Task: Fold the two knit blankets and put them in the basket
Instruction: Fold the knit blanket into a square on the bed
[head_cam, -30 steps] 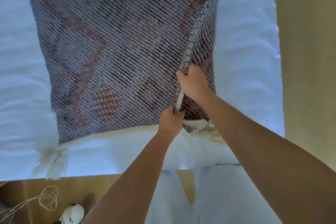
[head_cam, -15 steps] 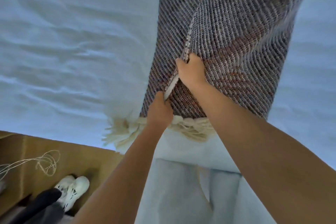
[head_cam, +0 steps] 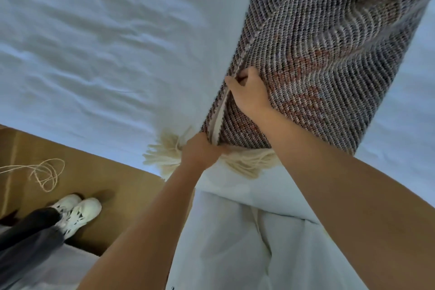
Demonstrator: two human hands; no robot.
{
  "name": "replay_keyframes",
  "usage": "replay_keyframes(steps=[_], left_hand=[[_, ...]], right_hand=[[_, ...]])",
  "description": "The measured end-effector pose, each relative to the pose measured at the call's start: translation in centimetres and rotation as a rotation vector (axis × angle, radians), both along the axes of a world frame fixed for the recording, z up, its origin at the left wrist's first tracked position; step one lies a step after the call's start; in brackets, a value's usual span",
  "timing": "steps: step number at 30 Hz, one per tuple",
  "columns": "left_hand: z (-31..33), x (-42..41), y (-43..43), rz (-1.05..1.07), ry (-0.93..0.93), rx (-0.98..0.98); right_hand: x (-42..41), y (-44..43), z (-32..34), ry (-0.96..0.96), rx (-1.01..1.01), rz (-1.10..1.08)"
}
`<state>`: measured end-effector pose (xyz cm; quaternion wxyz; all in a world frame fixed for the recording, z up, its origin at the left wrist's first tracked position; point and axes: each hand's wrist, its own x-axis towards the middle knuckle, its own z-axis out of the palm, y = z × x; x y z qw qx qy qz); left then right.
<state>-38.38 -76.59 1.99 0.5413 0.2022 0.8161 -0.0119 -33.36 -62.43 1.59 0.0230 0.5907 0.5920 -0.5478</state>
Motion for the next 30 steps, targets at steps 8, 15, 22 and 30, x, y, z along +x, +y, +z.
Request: replay_keyframes(steps=[8,15,22,30], left_hand=[[0.2,-1.1,-0.5,0.62,-0.284,0.063],[-0.9,-5.2,-3.2,-0.426,0.031,0.044],[-1.4,-5.2,-0.1,-0.371,-0.046,0.148],[-1.7,-3.9,11.2,-0.106,0.078,0.562]], right_hand=[[2.1,-5.4,-0.5,-0.037,0.126,0.133],[3.3,-9.3,-0.2,-0.145,0.237,0.517],[3.3,-8.2,0.0,-0.158,0.267,0.531],[3.8,0.1,0.8,-0.138,0.37,0.359]])
